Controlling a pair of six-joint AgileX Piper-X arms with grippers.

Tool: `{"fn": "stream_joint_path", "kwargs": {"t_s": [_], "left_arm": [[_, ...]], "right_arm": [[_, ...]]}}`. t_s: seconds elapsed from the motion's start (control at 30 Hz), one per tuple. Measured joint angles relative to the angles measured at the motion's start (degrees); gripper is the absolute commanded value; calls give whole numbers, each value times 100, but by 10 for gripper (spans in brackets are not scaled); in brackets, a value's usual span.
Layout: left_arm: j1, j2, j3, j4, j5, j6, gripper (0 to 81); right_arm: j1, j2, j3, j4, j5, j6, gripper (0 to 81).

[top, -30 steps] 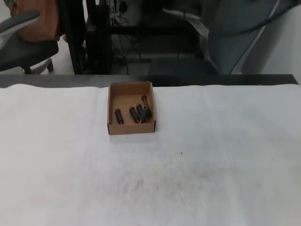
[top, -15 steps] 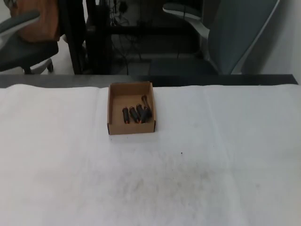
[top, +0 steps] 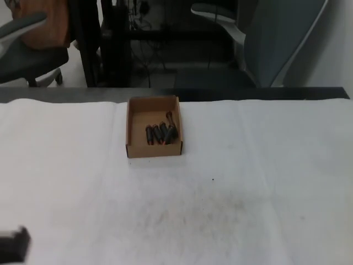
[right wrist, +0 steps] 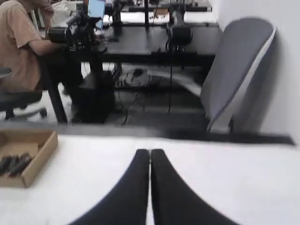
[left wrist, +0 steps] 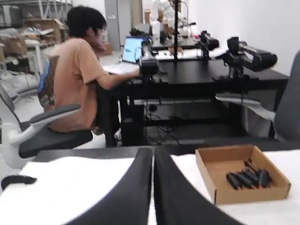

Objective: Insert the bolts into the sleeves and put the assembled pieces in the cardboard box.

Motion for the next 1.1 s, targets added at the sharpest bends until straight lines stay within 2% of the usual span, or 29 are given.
{"fn": "stream_joint_path", "kwargs": {"t_s": [0.2,0.3,0.47,0.73,1.1], "left_arm": [[0,12,634,784,754,-665,18],[0,23,894,905,867,-729,18],[0,23,1126,907,632,-832,18],[0,23,1575,907,651,-1355,18],[0,23,1576,907,1661,-1456,18]], "right_arm": [[0,13,1972,20,0,231,4],[0,41,2470,-324,-154,800,4],[0,41,2540,-1040,-278,1386,4],[0,41,2546,-1114,-294,1450,4],[0,41,2555,-1114,-294,1450,4]]}}
